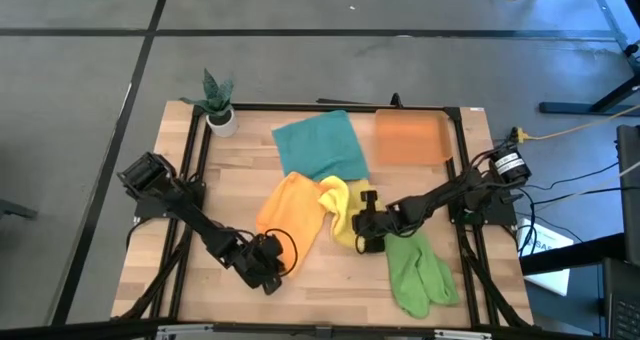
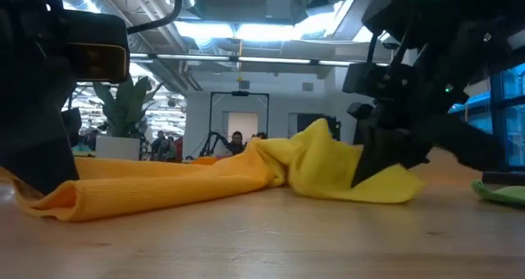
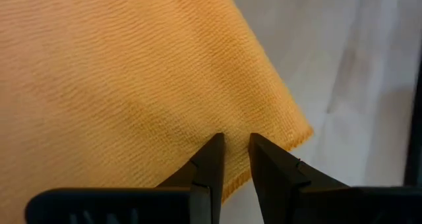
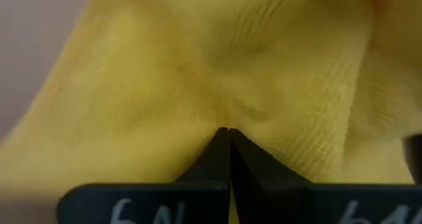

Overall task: Roll microfiber towels into tight, uniform cylinder then place into a basket
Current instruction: Roll the orange microfiber towel

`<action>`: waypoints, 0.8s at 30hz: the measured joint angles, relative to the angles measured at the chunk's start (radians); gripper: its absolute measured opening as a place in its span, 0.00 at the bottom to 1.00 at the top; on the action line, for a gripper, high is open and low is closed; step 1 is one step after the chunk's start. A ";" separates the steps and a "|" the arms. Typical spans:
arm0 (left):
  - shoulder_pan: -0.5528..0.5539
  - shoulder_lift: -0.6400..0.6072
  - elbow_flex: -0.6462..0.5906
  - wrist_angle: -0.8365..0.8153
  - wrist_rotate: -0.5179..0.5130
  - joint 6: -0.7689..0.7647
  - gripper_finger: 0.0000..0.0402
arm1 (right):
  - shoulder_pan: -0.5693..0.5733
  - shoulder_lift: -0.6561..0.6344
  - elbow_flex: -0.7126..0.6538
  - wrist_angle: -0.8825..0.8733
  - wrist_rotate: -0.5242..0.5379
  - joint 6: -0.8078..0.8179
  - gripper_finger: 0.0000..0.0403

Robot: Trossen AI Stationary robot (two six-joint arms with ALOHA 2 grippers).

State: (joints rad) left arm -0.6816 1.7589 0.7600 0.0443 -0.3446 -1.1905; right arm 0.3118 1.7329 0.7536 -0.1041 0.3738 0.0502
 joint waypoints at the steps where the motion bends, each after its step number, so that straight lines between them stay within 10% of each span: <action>1: 0.000 0.001 -0.001 0.016 0.007 0.006 0.17 | -0.007 0.000 -0.001 -0.010 0.025 0.000 0.00; 24: -0.010 -0.002 0.037 0.038 0.002 0.102 0.17 | -0.029 -0.128 -0.004 -0.108 0.445 -0.031 0.02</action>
State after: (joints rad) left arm -0.6914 1.7569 0.7970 0.0820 -0.3428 -1.0883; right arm 0.2828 1.6052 0.7494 -0.2122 0.8187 0.0187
